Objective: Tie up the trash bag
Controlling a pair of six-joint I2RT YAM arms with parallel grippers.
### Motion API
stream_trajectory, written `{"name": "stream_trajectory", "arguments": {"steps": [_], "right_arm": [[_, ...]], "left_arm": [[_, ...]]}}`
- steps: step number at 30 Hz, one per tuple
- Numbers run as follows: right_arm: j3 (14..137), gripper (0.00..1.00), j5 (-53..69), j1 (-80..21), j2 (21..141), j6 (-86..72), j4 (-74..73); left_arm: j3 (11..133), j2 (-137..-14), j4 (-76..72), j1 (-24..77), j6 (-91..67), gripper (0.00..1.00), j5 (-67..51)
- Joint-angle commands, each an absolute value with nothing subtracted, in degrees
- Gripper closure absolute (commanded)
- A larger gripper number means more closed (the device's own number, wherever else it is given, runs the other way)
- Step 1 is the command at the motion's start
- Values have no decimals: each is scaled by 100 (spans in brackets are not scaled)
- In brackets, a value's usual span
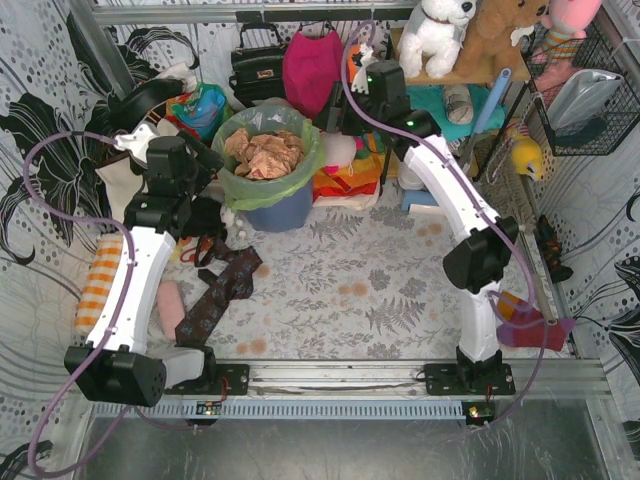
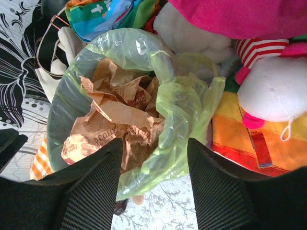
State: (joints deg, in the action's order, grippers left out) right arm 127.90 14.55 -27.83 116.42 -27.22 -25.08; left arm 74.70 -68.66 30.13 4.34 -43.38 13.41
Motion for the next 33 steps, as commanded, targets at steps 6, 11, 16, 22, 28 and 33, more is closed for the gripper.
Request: {"name": "stream_trajectory", "arguments": {"steps": [6,11,16,22,28,33], "right_arm": [[13681,49,1113,-2959,12339,-2870,-3059],[13702,52,1144,-2975,12498,-2867,-3041],[13693,54,1177,-2976,12624,-2874,-3050],[13772,58,1178,-2975,12778,-2808,-3061],[13899,63,1245,-2973,12939,-2809,-3082],[13880,67,1290,-2975,12956,-2875,-3035]], "left_arm": [[8182,-7624,2771,387,-3623,23,1407],[8473,-8077,2856,387,-3362,34,1362],[8750,-8458,2987,387,-3126,48,1426],[8980,-8751,3015,393,-3090,56,1281],[9161,-8909,3085,388,-3041,65,1181],[9305,-9063,3209,387,-3027,69,1090]]}}
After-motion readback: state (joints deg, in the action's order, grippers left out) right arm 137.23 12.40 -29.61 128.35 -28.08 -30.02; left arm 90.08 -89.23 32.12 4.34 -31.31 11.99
